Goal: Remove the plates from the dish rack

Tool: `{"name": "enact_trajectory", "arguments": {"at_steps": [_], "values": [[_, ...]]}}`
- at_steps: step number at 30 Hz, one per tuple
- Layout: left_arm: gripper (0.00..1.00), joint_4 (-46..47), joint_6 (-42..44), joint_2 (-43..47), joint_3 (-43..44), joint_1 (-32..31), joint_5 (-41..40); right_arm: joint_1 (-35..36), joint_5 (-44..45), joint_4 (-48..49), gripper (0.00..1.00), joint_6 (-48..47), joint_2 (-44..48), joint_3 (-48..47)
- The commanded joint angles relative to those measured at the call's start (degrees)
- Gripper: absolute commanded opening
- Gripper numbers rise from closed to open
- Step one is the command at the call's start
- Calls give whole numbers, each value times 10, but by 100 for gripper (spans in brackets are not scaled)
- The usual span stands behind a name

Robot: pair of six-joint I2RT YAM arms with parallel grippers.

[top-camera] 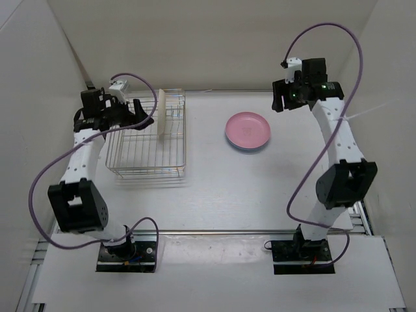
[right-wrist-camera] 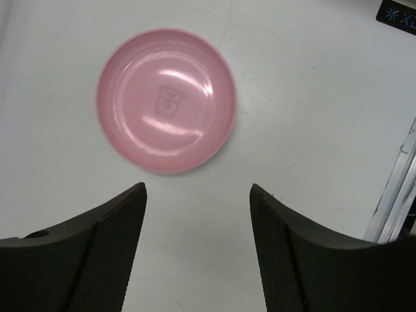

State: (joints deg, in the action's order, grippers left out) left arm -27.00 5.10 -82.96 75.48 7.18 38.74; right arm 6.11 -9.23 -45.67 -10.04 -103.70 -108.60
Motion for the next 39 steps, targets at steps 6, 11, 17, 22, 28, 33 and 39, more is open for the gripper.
{"name": "enact_trajectory", "arguments": {"at_steps": [6, 11, 17, 22, 28, 33, 39], "values": [[100, 91, -26, -143, 77, 6, 166, -1, -12, -66, 69, -63, 154, 130], [100, 85, -26, -192, 114, 0, 187, -1, -7, -61, 69, -45, 159, 141], [94, 80, -26, -234, 143, 0, 198, -1, -18, -61, 69, -33, 154, 141], [83, 80, -43, -267, 168, 0, 216, 4, -13, -61, 69, -33, 154, 141], [82, 80, -62, -303, 198, -10, 227, 4, -13, -61, 69, -33, 159, 152], [55, 62, -56, -303, 211, -21, 222, 4, -2, -56, 69, -33, 164, 157], [30, 62, -56, -303, 211, -21, 222, 4, -2, -56, 69, -33, 164, 163]]}}
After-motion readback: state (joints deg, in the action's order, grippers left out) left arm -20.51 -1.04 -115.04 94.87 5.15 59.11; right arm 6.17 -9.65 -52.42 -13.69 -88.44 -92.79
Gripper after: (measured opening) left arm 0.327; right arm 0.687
